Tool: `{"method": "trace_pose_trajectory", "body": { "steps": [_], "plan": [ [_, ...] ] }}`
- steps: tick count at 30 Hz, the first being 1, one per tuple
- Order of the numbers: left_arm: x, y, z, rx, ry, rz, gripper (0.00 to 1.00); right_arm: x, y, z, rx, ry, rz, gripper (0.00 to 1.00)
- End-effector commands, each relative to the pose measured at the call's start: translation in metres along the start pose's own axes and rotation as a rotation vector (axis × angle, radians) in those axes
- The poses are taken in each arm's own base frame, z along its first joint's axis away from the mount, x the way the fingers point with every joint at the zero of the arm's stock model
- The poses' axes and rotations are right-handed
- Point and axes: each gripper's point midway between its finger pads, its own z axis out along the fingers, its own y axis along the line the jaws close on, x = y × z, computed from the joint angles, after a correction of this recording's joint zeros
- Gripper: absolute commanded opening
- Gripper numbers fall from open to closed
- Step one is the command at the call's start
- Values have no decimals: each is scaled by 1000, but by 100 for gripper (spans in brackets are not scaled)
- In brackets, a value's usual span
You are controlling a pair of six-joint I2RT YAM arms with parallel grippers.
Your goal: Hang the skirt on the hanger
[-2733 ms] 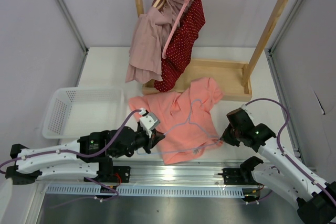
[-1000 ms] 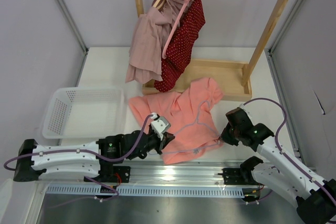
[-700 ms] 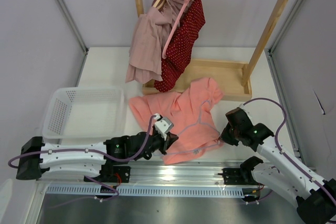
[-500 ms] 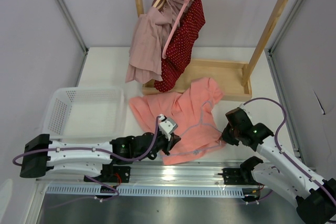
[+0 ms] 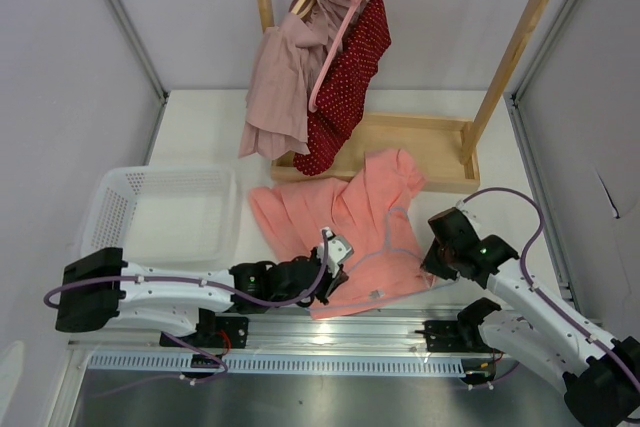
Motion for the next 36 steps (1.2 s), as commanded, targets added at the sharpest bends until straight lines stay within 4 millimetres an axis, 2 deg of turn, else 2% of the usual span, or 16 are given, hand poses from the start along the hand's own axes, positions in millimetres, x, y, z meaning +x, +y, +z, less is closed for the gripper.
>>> {"method": "trace_pose_trajectory", "body": {
  "steps": [1,3,6,10,12,17,20,25,28,36],
  "plan": [
    [-2,-16,2,70,7,-19,0,-9,6,-5,-17,-39,-15,23],
    [3,-17,4,76,21,-16,0,-11,7,-8,-21,-46,-22,36],
    [6,-19,8,84,31,-14,0,-15,15,-15,-46,-65,-42,49],
    [8,-22,11,96,39,-15,0,-21,38,-29,-127,-99,-79,54],
    [9,-22,12,96,42,-14,0,-27,59,-40,-205,-133,-111,57],
    [9,-25,14,101,48,-11,0,-41,104,-67,-338,-219,-170,58],
    [10,-24,16,98,52,-7,0,-38,113,-66,-332,-222,-213,58],
    [5,-27,18,103,46,-5,0,-31,122,-57,-324,-214,-250,58],
    [4,-27,18,103,43,-4,0,-29,119,-47,-283,-208,-262,57],
    [3,-28,19,103,47,3,0,-23,125,-37,-273,-188,-295,49]
  ]
}}
